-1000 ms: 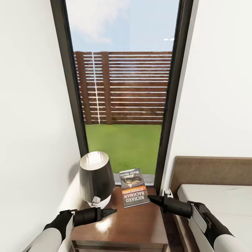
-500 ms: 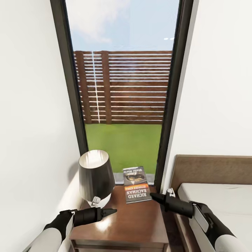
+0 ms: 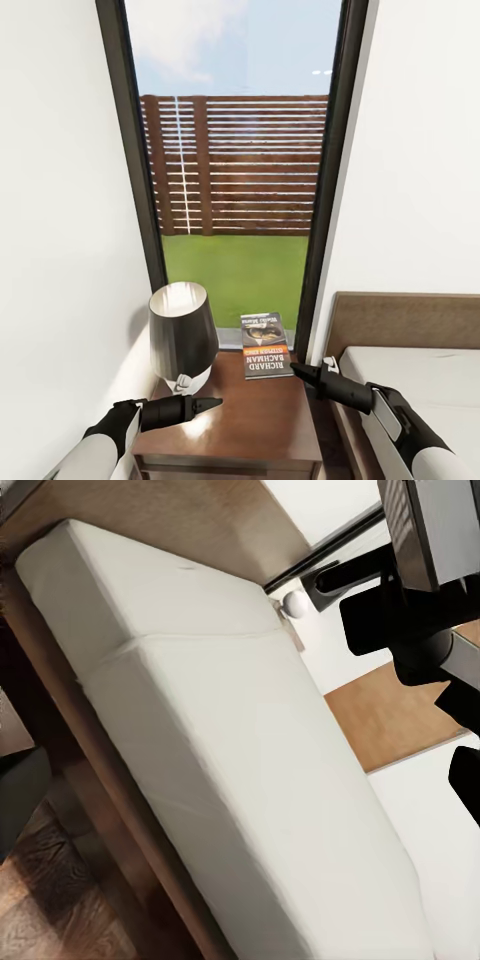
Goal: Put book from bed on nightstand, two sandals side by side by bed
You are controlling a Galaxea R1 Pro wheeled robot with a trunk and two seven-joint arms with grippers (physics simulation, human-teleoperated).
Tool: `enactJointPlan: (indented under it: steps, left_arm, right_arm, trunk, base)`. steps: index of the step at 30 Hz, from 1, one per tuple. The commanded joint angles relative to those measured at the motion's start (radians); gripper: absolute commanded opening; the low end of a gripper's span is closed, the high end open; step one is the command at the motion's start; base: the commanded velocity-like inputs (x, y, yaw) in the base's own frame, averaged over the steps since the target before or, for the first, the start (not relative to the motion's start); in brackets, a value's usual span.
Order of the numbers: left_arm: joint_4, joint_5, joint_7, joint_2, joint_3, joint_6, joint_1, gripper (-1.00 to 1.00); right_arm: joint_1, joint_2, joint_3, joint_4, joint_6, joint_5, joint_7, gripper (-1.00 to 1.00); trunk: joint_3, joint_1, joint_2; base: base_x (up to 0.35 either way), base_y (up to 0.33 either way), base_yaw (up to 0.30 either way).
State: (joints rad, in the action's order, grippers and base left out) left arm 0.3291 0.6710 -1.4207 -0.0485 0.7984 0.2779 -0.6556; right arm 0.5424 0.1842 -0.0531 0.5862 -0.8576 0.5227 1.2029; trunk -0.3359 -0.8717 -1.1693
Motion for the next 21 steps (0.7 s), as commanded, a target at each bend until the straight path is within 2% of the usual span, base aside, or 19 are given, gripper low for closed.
enactJointPlan:
  steps: [1, 21]
  left_arm:
    - [0.002, 0.01, -0.006, -0.002, 0.009, 0.011, -0.001, 1.0]
    - [0.002, 0.01, -0.007, -0.001, 0.009, 0.011, -0.001, 1.0]
  right_arm:
    - [0.001, 0.001, -0.001, 0.0, -0.006, 0.003, 0.001, -1.0]
    - [0.001, 0.003, -0.002, 0.0, -0.006, 0.003, 0.002, -1.0]
  trunk:
    - [-0.004, -0.004, -0.008]
    - [-0.067, -0.081, -0.148]
  base:
    - [0.0, 0.0, 0.0]
    - [0.0, 0.0, 0.0]
